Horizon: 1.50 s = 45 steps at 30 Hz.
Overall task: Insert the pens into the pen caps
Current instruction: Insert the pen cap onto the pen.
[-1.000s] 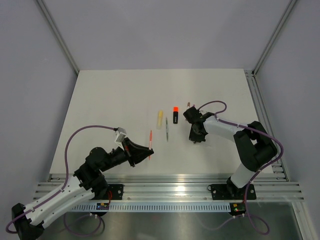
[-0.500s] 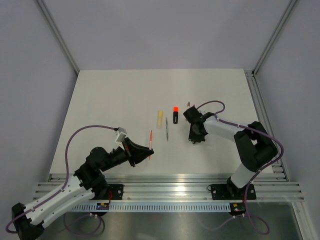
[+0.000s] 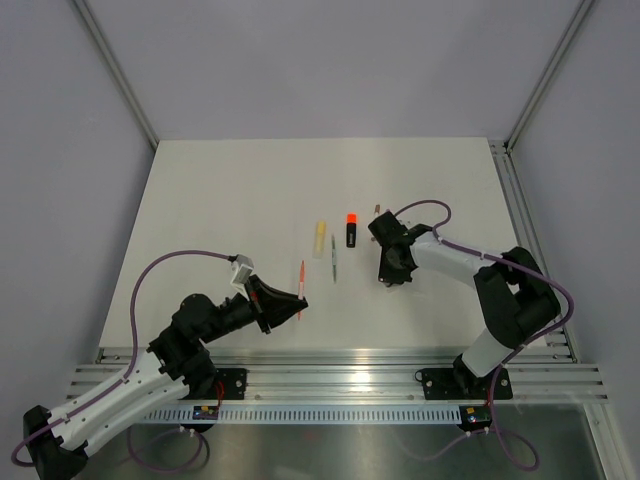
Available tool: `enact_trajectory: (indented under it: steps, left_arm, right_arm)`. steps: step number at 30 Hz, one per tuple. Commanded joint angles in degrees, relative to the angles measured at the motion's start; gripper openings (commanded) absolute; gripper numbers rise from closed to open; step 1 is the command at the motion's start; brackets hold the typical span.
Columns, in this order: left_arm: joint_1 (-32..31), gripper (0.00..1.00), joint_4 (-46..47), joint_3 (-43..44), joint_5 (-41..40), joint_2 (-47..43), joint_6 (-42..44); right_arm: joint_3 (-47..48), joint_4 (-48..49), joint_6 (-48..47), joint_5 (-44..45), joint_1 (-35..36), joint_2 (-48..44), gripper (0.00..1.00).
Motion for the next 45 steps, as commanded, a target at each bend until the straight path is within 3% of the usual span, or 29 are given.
enact_trajectory:
  steps: [1,4,7,11,12,16,30,45]
  left_arm:
    - [-0.14,0.0,3.5,-0.01,0.21,0.45,0.6]
    - [-0.14,0.0,3.5,-0.01,0.29,0.45,0.6]
    - [-0.14,0.0,3.58,-0.01,0.38,0.45,0.6]
    - [-0.14,0.0,3.5,-0.09,0.38,-0.16,0.51]
    - [-0.14,0.0,3.5,-0.18,0.47,-0.25,0.51]
    - [-0.14,0.0,4.02,-0.18,1.17,-0.25,0.16]
    - [-0.14,0.0,4.46,-0.36,1.79,-0.69,-0.19]
    - [-0.14,0.0,3.94,-0.45,1.26,-1.57,-0.1]
  right_arm:
    - [0.87,-0.66,-1.76,0.7,0.34,-3.03,0.0]
    - [1.84,-1.44,-2.56,2.28,0.34,-3.73,0.02]
    - [1.58,-2.76,0.24,3.42,0.34,-5.57,0.13]
    - [-2.72,-1.99,5.87,4.74,0.25,-9.35,0.34]
    - [-4.47,-1.46,6.66,4.83,0.25,-10.4,0.44]
    - [-5.02,0.39,9.04,4.13,-0.36,-9.1,0.55]
    - [-2.2,2.59,11.41,2.9,-2.21,-2.94,0.5]
    - [-2.37,3.29,10.54,0.79,-2.12,-0.66,0.28]
